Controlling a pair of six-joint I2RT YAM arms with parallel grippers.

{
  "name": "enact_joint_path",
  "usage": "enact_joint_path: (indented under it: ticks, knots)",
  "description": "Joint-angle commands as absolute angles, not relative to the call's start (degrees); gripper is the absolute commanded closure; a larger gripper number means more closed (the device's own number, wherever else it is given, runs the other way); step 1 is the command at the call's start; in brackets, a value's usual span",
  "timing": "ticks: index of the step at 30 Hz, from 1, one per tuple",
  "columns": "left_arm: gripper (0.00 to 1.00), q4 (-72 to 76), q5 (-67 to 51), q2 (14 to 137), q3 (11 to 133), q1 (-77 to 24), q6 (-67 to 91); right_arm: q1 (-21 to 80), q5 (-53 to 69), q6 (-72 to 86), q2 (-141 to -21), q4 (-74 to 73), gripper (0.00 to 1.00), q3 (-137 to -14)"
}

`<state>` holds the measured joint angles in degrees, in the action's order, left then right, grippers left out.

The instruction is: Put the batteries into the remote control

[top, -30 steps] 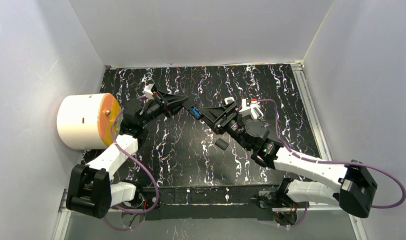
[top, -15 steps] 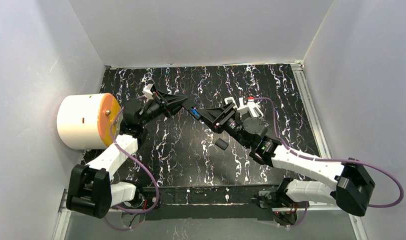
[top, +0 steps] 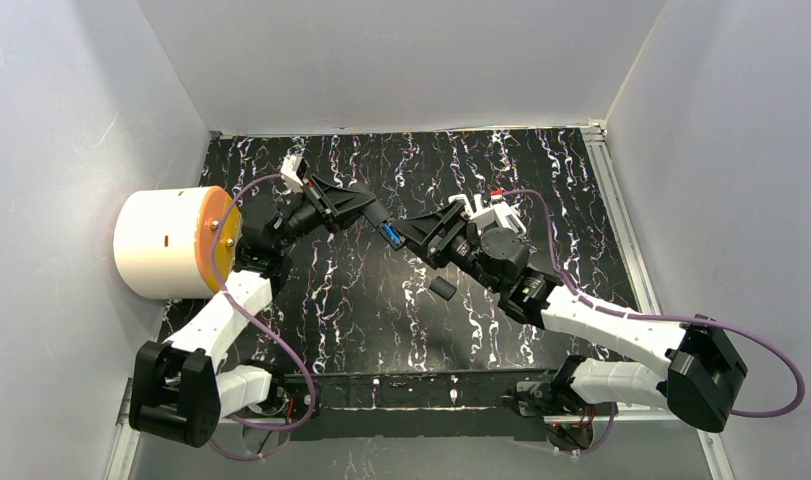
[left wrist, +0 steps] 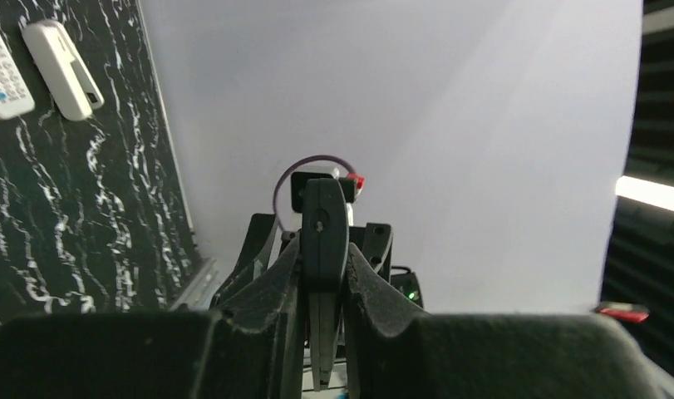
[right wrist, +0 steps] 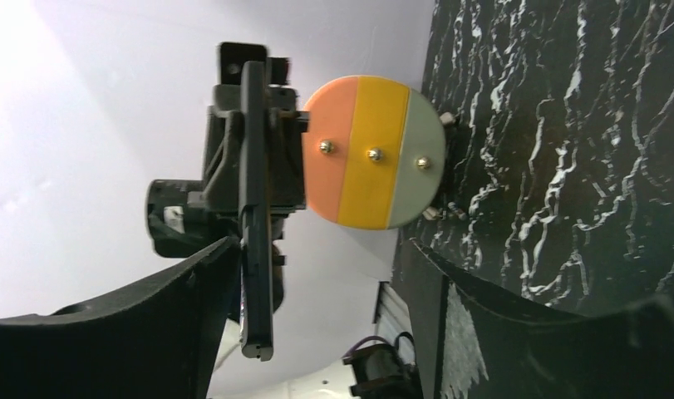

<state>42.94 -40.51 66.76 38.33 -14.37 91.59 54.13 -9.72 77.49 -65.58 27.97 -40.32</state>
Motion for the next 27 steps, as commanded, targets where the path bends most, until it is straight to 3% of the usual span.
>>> enact_joint_path:
  ticks: [1,7,12,17,27]
  knots:
    - [1.0,38.9,-41.1,61.9,41.0,-14.6,75.6,52.9,-9.0,70.8,-61.8,27.1,0.18,-40.7]
    - [1.0,33.0,-39.8,59.6,39.6,-14.3,65.6,51.6,-16.7,61.9,-52.2,19.9,0.12,-39.6]
    - [1.0,29.9,-38.5,57.4,38.0,-14.2,60.6,50.8,-28.1,50.3,-50.2,-0.2,0.11,-45.8]
    - [1.0,25.7,-37.0,54.4,37.4,-14.2,54.8,48.6,-29.3,37.1,-59.5,-16.7,0.1,-55.6]
    - [1.0,21.3,-37.9,53.6,39.2,-14.0,48.3,41.8,-14.4,16.3,-85.6,-34.5,0.11,-69.0]
